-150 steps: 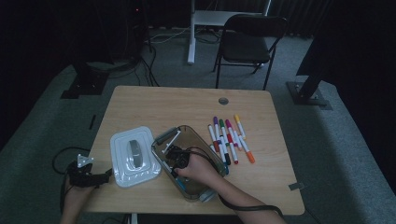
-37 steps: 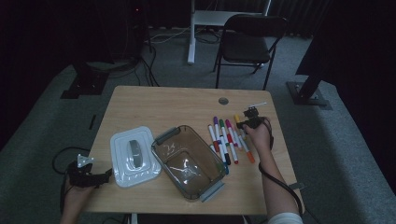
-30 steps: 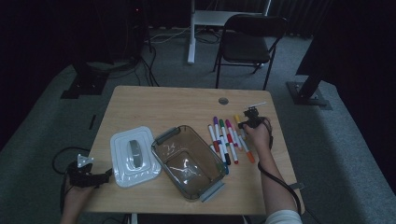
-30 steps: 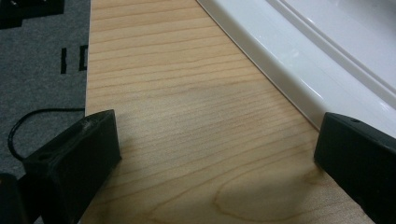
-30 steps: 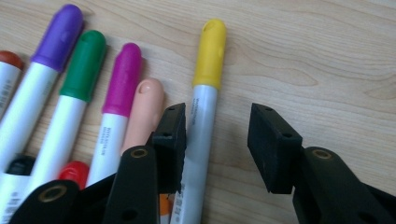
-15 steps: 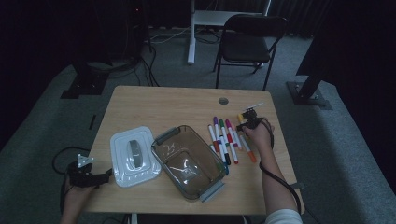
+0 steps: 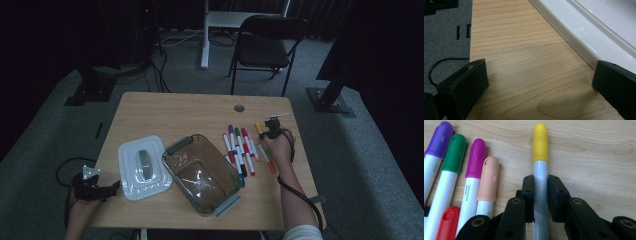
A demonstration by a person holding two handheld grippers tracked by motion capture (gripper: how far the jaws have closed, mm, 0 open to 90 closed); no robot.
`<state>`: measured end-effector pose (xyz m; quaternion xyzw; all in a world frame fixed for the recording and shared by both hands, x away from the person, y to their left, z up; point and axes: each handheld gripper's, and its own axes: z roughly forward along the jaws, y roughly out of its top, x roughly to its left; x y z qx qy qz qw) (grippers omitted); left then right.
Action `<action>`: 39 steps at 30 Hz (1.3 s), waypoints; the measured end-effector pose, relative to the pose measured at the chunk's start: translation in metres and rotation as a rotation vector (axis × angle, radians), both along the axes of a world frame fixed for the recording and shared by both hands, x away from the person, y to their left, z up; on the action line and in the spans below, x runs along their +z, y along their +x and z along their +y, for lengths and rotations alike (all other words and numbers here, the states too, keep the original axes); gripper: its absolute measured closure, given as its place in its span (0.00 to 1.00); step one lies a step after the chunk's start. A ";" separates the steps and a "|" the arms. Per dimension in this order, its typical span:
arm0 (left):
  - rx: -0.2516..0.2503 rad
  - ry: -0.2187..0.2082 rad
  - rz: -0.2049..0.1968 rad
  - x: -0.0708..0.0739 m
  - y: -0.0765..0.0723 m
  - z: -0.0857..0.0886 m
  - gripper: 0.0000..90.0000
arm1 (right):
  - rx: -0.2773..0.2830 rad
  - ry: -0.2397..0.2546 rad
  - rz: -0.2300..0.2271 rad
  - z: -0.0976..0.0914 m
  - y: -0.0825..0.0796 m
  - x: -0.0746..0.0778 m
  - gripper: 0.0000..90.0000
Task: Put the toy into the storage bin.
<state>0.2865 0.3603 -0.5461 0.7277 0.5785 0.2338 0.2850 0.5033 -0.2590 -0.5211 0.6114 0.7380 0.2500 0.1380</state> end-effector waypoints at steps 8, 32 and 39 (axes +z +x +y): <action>0.000 0.000 0.000 0.000 0.000 0.000 0.01 | 0.001 0.015 0.009 -0.003 -0.004 0.008 0.85; 0.000 0.000 0.000 0.000 0.000 0.000 0.01 | 0.220 0.080 -0.223 0.053 -0.070 0.126 0.85; -0.001 0.001 0.000 0.000 0.000 0.000 0.01 | 0.309 0.133 -0.295 0.077 -0.098 0.154 0.85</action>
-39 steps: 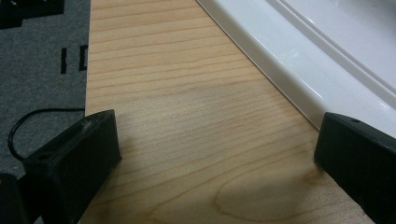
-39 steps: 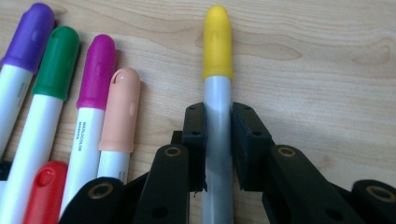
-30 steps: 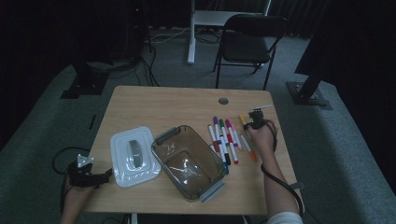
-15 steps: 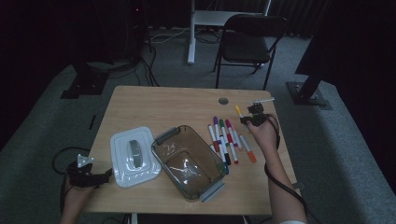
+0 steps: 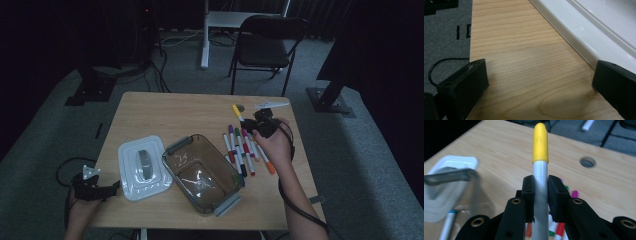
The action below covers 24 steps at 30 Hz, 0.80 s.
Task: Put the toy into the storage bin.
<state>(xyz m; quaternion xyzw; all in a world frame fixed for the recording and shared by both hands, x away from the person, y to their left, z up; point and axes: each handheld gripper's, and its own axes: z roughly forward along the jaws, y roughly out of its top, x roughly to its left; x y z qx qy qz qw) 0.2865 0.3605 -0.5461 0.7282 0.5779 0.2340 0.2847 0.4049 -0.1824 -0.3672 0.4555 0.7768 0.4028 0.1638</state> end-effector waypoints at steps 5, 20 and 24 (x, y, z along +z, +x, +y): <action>0.001 -0.001 -0.001 0.000 0.000 0.000 0.01 | 0.069 0.034 -0.018 0.019 -0.020 0.013 0.85; 0.001 -0.001 -0.001 0.000 0.000 0.000 0.01 | 0.263 0.047 0.020 0.081 -0.058 0.005 0.85; 0.001 -0.002 0.001 0.000 0.000 0.000 0.01 | 0.305 0.044 0.058 0.096 -0.065 -0.004 0.85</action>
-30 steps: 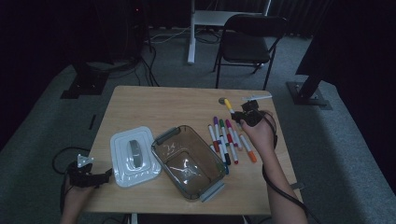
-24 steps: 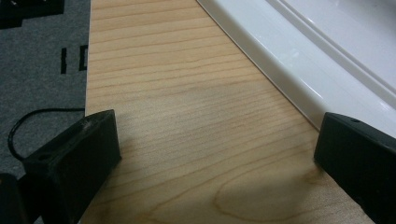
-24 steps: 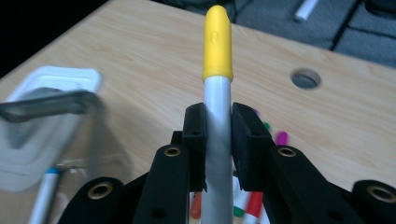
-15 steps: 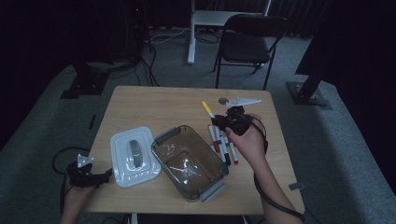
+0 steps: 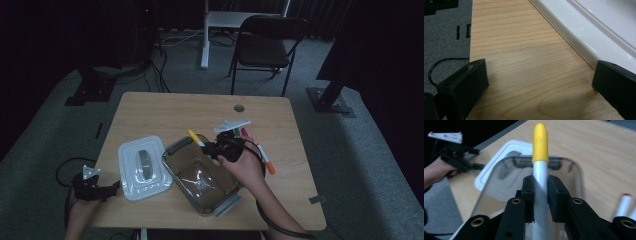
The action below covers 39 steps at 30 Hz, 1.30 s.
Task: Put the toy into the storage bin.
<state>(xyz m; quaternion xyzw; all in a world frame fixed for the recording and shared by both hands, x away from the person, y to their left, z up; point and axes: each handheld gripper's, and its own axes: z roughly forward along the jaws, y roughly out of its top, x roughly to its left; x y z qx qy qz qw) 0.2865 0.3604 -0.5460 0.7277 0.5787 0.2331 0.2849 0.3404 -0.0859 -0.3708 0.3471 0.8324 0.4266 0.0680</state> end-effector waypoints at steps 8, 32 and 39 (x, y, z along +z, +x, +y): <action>-0.001 0.001 -0.001 0.000 0.000 0.000 0.01 | 0.070 -0.072 0.074 0.029 -0.006 -0.026 0.85; -0.001 0.002 -0.001 0.000 0.000 0.000 0.01 | 0.135 -0.245 0.248 0.074 0.007 -0.086 0.85; 0.000 0.001 -0.001 0.000 0.000 0.000 0.01 | 0.161 -0.314 0.287 0.081 0.007 -0.092 0.85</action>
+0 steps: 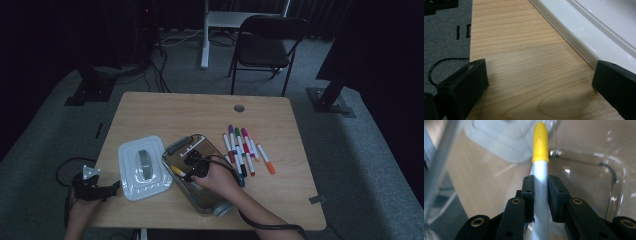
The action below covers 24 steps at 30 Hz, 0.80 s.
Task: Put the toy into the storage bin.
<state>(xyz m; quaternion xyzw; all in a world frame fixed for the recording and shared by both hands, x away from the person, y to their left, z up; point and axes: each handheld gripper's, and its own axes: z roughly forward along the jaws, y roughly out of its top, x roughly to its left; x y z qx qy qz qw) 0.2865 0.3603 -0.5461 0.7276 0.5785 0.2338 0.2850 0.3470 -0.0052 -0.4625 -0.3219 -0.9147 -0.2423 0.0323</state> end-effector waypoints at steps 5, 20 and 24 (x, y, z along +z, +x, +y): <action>0.000 0.000 0.000 0.000 0.000 0.000 0.01 | 0.020 -0.061 0.026 0.006 -0.001 -0.007 0.85; 0.000 0.000 0.000 0.000 0.000 0.000 0.01 | 0.074 -0.137 0.143 0.013 -0.003 -0.023 0.84; 0.000 0.000 0.000 0.000 0.000 0.000 0.01 | 0.073 -0.148 0.142 0.013 -0.002 -0.024 0.83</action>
